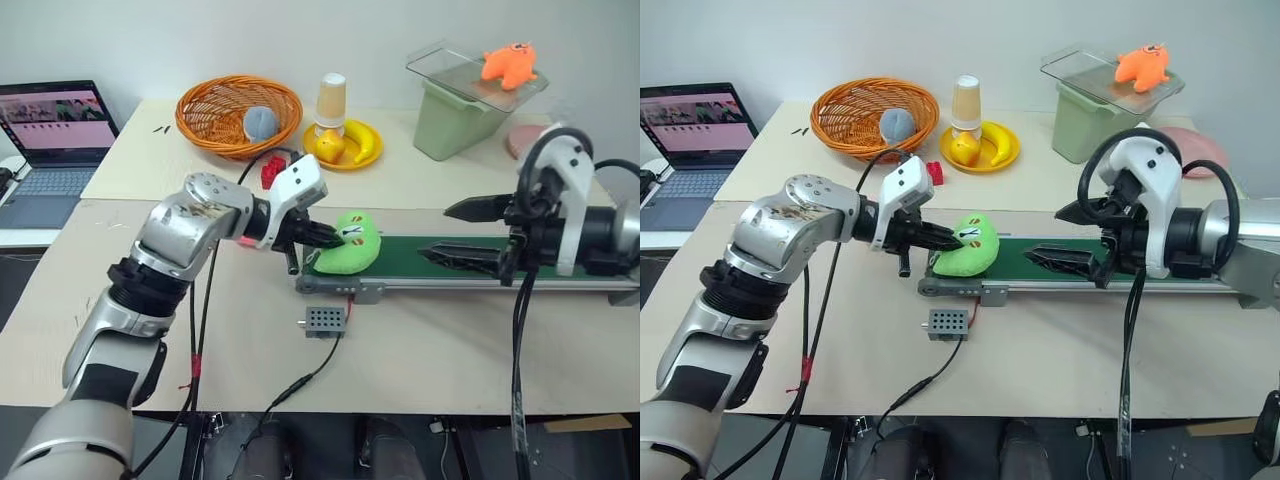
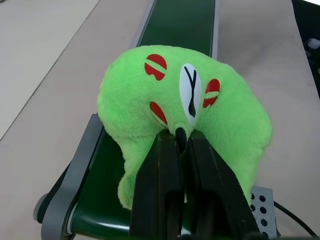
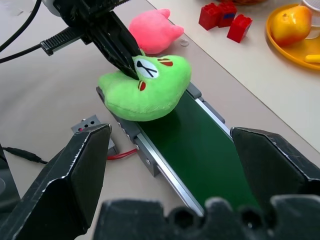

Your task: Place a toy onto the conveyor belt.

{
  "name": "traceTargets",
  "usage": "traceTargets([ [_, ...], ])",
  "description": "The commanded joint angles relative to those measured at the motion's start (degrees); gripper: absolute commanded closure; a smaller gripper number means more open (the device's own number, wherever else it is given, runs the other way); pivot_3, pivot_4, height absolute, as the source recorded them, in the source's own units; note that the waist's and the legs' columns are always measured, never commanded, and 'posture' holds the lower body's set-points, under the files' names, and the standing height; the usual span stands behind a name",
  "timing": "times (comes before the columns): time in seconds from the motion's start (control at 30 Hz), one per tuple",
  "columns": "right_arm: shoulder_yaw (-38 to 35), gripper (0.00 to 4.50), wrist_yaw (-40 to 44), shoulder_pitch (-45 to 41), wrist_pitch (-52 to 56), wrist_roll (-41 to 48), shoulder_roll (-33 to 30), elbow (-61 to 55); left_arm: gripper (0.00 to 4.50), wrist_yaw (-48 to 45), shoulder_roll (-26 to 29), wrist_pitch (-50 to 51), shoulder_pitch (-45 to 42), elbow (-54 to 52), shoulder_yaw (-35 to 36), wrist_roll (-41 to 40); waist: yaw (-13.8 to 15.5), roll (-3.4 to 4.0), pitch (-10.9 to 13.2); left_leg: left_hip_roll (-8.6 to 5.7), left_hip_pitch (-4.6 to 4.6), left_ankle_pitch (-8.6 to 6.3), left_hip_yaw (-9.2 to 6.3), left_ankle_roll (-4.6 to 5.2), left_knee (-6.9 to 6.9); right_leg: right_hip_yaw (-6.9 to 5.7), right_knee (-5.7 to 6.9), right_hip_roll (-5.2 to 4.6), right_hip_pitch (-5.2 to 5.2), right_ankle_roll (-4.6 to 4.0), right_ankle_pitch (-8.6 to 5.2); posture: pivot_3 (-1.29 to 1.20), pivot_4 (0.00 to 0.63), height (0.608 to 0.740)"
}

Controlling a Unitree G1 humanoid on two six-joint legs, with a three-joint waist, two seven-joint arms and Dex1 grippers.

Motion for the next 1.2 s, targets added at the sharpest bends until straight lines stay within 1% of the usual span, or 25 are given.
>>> traceTargets([
  [0.03,-3.39,0.00,-0.73,0.24,-0.06,1.52,-1.59,-1.33,4.48,-1.05,0.23,-3.30,0.24,-0.15,-0.75,2.13,0.00,0.00,0.00,0.00,0.00,0.00,0.00,0.00,0.00,0.00,0.00,0.00,0.00,0.00,0.00,0.00,0.150,0.734],
  [0.3,-4.23,0.00,-2.12,0.51,-0.05,3.81,-2.75,-1.57,4.48,-1.56,-0.09,-4.48,0.55,0.29,-0.23,2.97,0.09,0.00,0.00,0.00,-0.03,-0.01,-0.01,0.03,0.01,0.01,0.00,0.00,0.00,0.00,0.00,0.00,0.150,0.734],
  [0.33,-4.06,0.00,-2.15,0.39,-0.20,3.92,-2.91,-1.42,3.81,-1.68,0.13,-5.18,0.72,0.21,-0.51,3.43,0.07,0.00,0.00,0.00,-0.03,-0.02,-0.01,0.03,0.02,0.01,-0.01,0.00,0.00,0.00,0.00,0.00,0.150,0.734],
  [0.37,-3.93,0.00,-2.20,0.32,-0.32,4.03,-3.03,-1.31,3.68,-1.79,0.29,-5.69,0.83,0.13,-0.72,3.79,0.05,0.00,0.00,0.00,-0.03,-0.02,0.00,0.04,0.02,0.01,-0.01,0.00,0.00,0.00,0.00,0.00,0.150,0.734],
  [0.43,-3.63,0.00,-2.27,0.09,-0.55,4.16,-3.21,-1.04,2.71,-1.90,0.26,-5.54,1.21,-0.20,-0.46,3.66,0.03,0.00,0.00,0.00,-0.02,-0.02,0.00,0.04,0.03,0.02,-0.02,0.00,0.00,0.00,0.00,0.00,0.150,0.734],
  [0.47,-3.42,0.00,-2.25,-0.07,-0.67,4.13,-3.27,-0.86,2.60,-1.79,0.17,-5.37,1.33,-0.28,-0.23,3.57,0.02,0.00,0.00,0.01,-0.01,-0.02,0.00,0.04,0.03,0.02,-0.02,0.00,0.00,0.00,0.00,0.00,0.150,0.734],
  [0.5,-3.34,0.00,-2.22,-0.16,-0.73,4.17,-3.34,-0.78,2.16,-1.72,0.16,-5.14,1.50,-0.53,-0.04,3.48,0.01,0.00,0.00,0.01,-0.01,-0.02,0.00,0.04,0.03,0.02,-0.01,0.00,0.00,0.00,0.00,0.00,0.150,0.734],
  [0.53,-3.24,0.00,-2.18,-0.27,-0.78,4.17,-3.37,-0.68,1.89,-1.69,0.13,-4.92,1.61,-0.71,0.16,3.30,0.03,0.00,0.00,0.01,-0.01,-0.02,0.00,0.04,0.03,0.02,-0.02,0.00,0.00,0.00,0.00,0.00,0.150,0.734],
  [0.6,-2.96,0.00,-1.98,-0.52,-0.92,4.07,-3.51,-0.44,1.17,-1.09,0.04,-4.57,1.72,-1.07,0.65,3.22,0.04,0.00,0.00,0.01,-0.02,-0.02,0.00,0.04,0.03,0.03,-0.01,0.00,0.00,0.00,0.00,0.00,0.150,0.734],
  [0.63,-2.77,0.00,-1.87,-0.69,-0.97,4.04,-3.54,-0.28,0.71,-0.78,-0.20,-3.73,1.47,-1.22,1.36,2.61,0.04,0.00,0.00,0.01,-0.02,-0.03,0.00,0.05,0.03,0.03,-0.01,0.00,0.00,0.00,0.00,0.00,0.150,0.734],
  [0.7,-2.49,0.00,-1.68,-0.92,-1.04,3.99,-3.63,-0.06,0.09,0.15,-0.93,-1.89,0.63,-1.22,3.09,1.26,0.04,0.00,0.00,0.01,-0.03,-0.03,-0.01,0.05,0.03,0.03,-0.01,0.00,0.00,0.00,0.00,0.00,0.150,0.734],
  [0.73,-2.37,0.00,-1.58,-1.02,-1.08,3.99,-3.66,0.04,0.03,0.69,-1.35,-0.78,0.00,-1.11,4.16,0.47,0.04,0.00,0.00,0.01,-0.03,-0.03,-0.01,0.05,0.03,0.03,-0.01,0.00,0.00,0.00,0.00,0.00,0.150,0.734],
  [0.9,-1.83,0.00,-1.23,-1.48,-1.28,3.78,-3.72,0.49,0.03,3.69,-3.26,3.21,-3.27,-0.06,9.08,-2.09,0.06,-0.01,0.01,0.01,-0.05,-0.03,-0.02,0.05,0.06,0.02,-0.01,0.00,0.00,0.01,0.01,0.00,0.150,0.734],
  [1.07,-1.27,0.00,-1.08,-1.97,-1.48,3.73,-3.70,0.93,0.03,5.65,-3.91,5.24,-4.28,-0.49,11.05,-3.11,-0.04,-0.01,0.00,0.01,-0.02,-0.03,-0.02,0.06,0.06,0.04,0.01,0.00,0.00,0.02,0.01,0.00,0.150,0.734],
  [1.2,-0.72,0.00,-0.52,-2.45,-1.67,3.61,-3.93,1.32,0.03,6.39,-3.17,7.04,-5.27,-0.68,13.17,-4.53,-0.04,-0.01,0.00,0.01,-0.02,-0.03,-0.01,0.05,0.07,0.03,0.01,0.00,0.00,0.02,0.01,0.00,0.150,0.734],
])
